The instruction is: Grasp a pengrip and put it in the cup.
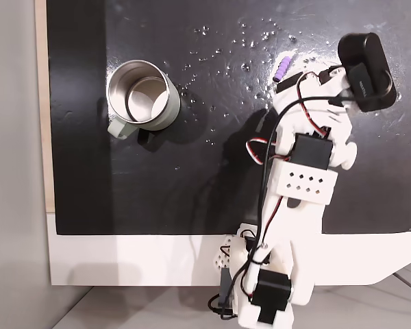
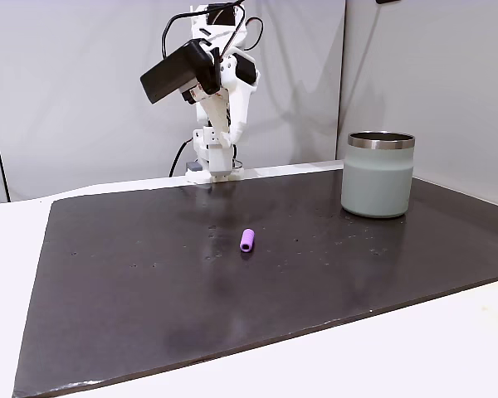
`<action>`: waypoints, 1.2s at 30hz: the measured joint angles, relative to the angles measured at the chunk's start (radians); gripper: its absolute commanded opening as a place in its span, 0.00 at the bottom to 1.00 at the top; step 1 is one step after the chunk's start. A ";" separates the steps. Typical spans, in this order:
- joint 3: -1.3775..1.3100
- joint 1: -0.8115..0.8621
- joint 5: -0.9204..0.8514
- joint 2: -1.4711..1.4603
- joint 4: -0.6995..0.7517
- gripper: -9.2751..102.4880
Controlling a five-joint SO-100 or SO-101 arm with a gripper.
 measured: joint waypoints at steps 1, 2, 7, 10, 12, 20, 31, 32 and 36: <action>-0.038 0.002 -0.015 -0.040 0.015 0.09; -0.071 0.003 -0.029 -0.083 0.031 0.10; -0.224 -0.002 -0.091 -0.245 0.124 0.10; -0.330 -0.015 -0.123 -0.348 0.195 0.10; -0.402 -0.025 -0.147 -0.413 0.235 0.10; -0.792 -0.029 -0.236 -0.723 0.492 0.13; -1.143 -0.058 -0.347 -0.942 0.709 0.18; -1.157 -0.055 -0.357 -0.954 0.710 0.19; -1.259 -0.034 -0.394 -1.029 0.712 0.19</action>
